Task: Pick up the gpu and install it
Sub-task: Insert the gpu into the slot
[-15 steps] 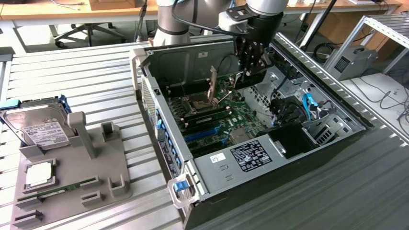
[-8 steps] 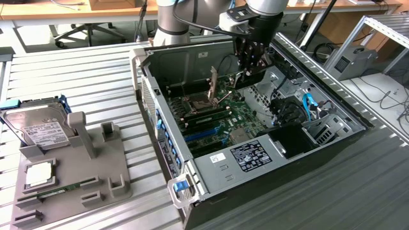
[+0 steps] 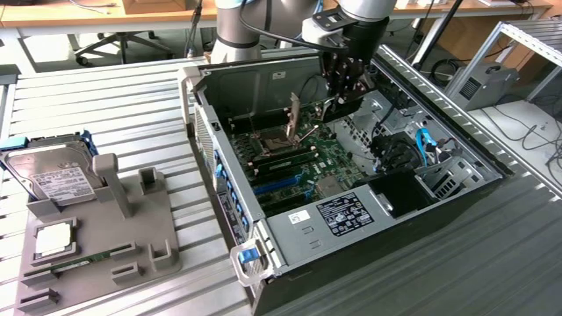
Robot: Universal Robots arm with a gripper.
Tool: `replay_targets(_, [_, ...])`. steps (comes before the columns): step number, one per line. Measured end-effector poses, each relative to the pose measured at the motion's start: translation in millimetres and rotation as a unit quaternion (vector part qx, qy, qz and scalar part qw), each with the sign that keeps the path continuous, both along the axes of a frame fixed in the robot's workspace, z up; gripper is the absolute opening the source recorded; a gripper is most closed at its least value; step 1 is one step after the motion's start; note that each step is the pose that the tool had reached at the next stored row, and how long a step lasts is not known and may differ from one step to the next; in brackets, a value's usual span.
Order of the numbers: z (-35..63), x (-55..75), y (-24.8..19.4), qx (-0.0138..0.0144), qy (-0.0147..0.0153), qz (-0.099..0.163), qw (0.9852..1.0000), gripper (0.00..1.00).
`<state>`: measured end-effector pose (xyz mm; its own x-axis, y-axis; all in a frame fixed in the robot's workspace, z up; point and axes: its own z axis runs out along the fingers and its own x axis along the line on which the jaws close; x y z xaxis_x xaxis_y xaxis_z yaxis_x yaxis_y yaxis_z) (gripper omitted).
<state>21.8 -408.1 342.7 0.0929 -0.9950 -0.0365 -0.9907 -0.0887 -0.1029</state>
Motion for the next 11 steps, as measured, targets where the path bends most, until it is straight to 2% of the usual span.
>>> replay_targets(7, [0.0, 0.0, 0.0, 0.0000, 0.0000, 0.017, 0.9999, 0.26])
replay_targets(11, [0.0, 0.0, 0.0, 0.0000, 0.0000, 0.018, 0.9998, 0.26])
